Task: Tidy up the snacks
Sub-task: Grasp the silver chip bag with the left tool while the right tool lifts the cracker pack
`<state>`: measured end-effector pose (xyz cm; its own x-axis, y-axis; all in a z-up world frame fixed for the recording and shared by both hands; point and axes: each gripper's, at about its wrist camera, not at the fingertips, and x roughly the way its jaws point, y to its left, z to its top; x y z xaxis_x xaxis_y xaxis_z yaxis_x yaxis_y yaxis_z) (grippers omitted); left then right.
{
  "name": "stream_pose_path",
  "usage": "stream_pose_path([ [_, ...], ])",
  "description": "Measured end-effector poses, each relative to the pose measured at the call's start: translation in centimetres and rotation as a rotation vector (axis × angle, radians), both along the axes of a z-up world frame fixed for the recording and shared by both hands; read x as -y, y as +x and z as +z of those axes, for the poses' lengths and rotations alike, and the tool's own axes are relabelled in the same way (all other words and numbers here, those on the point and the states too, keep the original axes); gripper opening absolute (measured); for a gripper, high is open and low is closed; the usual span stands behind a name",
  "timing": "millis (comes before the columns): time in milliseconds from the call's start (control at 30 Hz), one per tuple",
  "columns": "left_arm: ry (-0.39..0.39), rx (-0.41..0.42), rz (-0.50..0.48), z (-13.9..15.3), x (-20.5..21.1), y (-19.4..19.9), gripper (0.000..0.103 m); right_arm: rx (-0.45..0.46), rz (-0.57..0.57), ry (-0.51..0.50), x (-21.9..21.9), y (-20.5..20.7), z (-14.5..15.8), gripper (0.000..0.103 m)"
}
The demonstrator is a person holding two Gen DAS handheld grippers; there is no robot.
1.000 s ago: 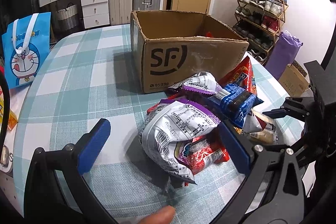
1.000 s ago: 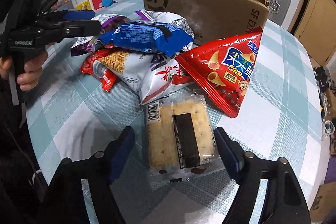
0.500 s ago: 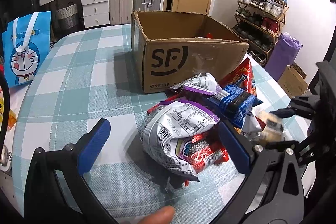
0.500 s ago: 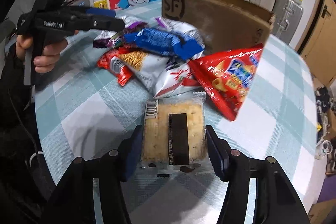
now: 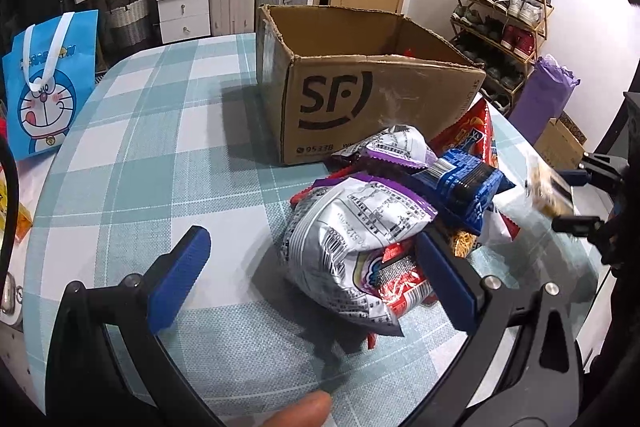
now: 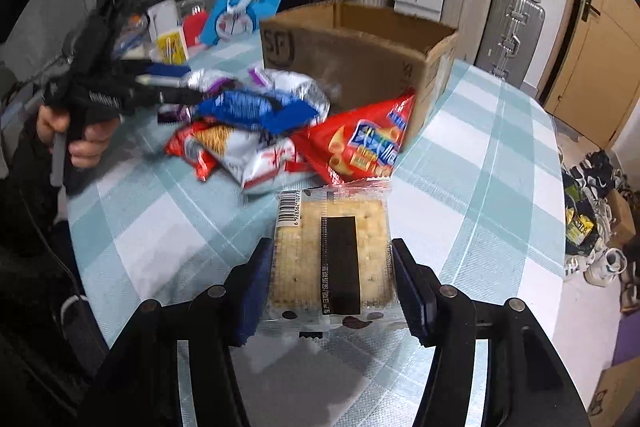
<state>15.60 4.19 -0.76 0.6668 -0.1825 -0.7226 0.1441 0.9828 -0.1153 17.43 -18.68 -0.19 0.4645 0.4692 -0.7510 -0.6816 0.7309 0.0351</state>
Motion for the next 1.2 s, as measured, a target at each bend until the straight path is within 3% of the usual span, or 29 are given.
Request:
stream_pose_path([
  [300, -0.015, -0.039, 0.016, -0.9, -0.4, 0.7, 0.099, 0.024, -0.038, 0.059, -0.4, 0.6, 0.9, 0.058],
  [467, -0.075, -0.052, -0.001, -1.3, -0.9, 1.0, 0.075, 0.025, -0.033, 0.076, -0.8, 0.7, 1.0, 0.058],
  [533, -0.092, -0.055, -0.014, -1.4, -0.8, 1.0, 0.059, 0.027, -0.036, 0.081, -0.9, 0.7, 1.0, 0.058],
  [633, -0.1, -0.053, -0.017, -1.4, -0.5, 1.1, 0.048, 0.027, -0.04, 0.088, -1.0, 0.8, 1.0, 0.058],
  [1200, -0.134, 0.036, 0.074, 1.0, -2.7, 0.3, 0.044, 0.051, -0.151, 0.147, 0.7, 2.0, 1.8, 0.058],
])
